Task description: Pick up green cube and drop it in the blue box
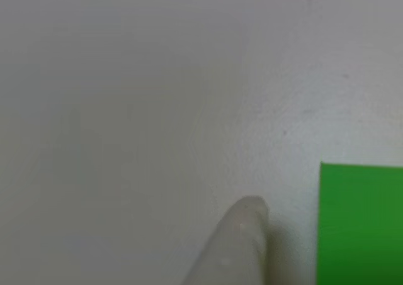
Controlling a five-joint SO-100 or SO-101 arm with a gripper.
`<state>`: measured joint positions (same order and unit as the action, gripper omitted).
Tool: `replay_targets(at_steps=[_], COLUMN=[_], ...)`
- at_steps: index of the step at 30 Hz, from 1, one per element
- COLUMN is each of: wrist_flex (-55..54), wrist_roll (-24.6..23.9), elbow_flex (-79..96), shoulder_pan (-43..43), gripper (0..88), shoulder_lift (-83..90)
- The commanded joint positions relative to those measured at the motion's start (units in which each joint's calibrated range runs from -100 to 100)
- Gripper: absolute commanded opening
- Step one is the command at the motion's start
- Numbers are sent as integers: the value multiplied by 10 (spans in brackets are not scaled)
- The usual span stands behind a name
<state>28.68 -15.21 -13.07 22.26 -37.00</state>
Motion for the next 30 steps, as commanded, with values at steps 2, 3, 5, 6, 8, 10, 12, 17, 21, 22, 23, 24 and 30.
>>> replay_targets(at_steps=[2, 3, 5, 6, 8, 10, 12, 17, 21, 22, 23, 24, 30], wrist_flex=[-5, -5, -5, -5, -5, -5, -5, -5, -5, -5, -5, -5, -1], wrist_roll=[0, 0, 0, 0, 1, 1, 1, 1, 1, 1, 1, 1, 1], elbow_flex=[-34, -34, -34, -34, -34, -34, -33, -32, -32, -32, -32, -32, -31], shoulder_pan=[-6, -6, -6, -6, -6, -6, -6, -5, -5, -5, -5, -5, -5], gripper=[302, 301, 301, 301, 301, 301, 301, 300, 300, 300, 300, 300, 248], shoulder_lift=[8, 8, 8, 8, 8, 7, 7, 7, 7, 7, 7, 7, 8])
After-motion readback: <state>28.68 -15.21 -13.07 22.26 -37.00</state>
